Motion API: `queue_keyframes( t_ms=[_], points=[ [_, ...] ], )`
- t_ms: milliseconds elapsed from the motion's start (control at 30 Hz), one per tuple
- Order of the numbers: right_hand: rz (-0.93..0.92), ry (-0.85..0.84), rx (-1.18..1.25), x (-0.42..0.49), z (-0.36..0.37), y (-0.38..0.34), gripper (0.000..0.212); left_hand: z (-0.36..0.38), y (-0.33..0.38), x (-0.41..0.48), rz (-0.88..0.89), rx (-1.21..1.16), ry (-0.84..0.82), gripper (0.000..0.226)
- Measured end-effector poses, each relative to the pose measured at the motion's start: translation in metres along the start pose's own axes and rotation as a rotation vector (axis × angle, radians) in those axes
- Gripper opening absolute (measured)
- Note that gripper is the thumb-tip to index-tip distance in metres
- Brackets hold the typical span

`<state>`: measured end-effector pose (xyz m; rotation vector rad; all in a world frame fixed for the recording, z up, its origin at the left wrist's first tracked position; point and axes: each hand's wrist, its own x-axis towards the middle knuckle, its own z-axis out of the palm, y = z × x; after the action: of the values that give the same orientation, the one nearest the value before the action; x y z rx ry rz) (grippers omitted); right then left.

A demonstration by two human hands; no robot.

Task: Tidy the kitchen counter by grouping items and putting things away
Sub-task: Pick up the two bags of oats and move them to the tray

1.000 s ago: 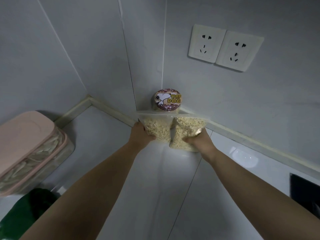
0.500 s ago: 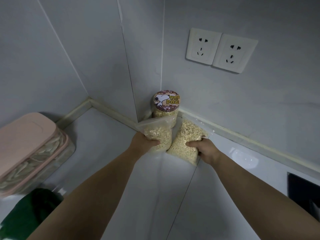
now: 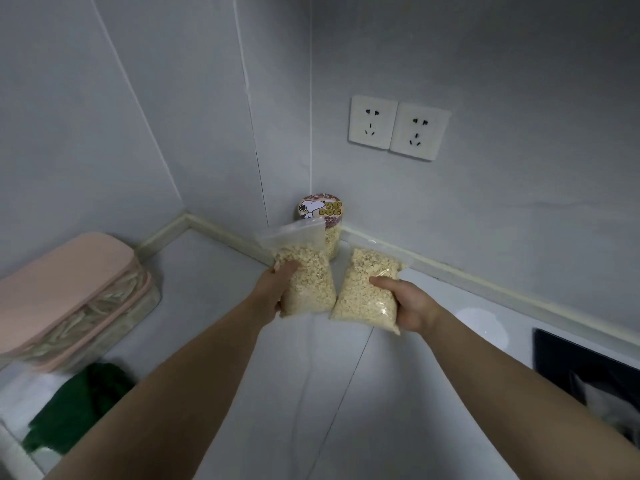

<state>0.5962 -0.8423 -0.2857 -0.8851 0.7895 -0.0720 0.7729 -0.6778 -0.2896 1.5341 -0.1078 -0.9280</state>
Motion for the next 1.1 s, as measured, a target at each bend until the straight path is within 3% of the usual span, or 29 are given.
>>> queue_keyframes(
  t_ms=[267,367,467,600,767,967,1100],
  points=[
    [-0.130,0.015,-0.146,-0.075,0.020,0.004,0.033,0.015,0.008,-0.073,0.026,-0.010,-0.074,0.031],
    [-0.166,0.032,-0.179,-0.103,0.024,0.013,0.034,0.014,0.006,-0.099,0.083,0.051,-0.112,0.041],
    [-0.200,0.059,-0.165,-0.132,0.026,0.026,0.031,0.011,-0.001,-0.123,0.105,0.052,-0.106,0.047],
    [-0.230,0.100,-0.121,-0.173,0.028,0.049,0.030,0.009,-0.015,-0.162,0.078,-0.010,-0.138,0.031],
    [-0.249,0.190,-0.083,-0.227,0.018,0.080,0.035,0.018,-0.038,-0.204,0.018,0.007,-0.217,0.042],
    [-0.305,0.288,-0.059,-0.307,-0.020,0.100,0.027,0.066,-0.059,-0.261,-0.042,0.072,-0.325,0.045],
    [-0.381,0.343,-0.023,-0.360,-0.062,0.107,0.025,0.117,-0.072,-0.300,0.011,0.128,-0.464,0.033]
  ],
)
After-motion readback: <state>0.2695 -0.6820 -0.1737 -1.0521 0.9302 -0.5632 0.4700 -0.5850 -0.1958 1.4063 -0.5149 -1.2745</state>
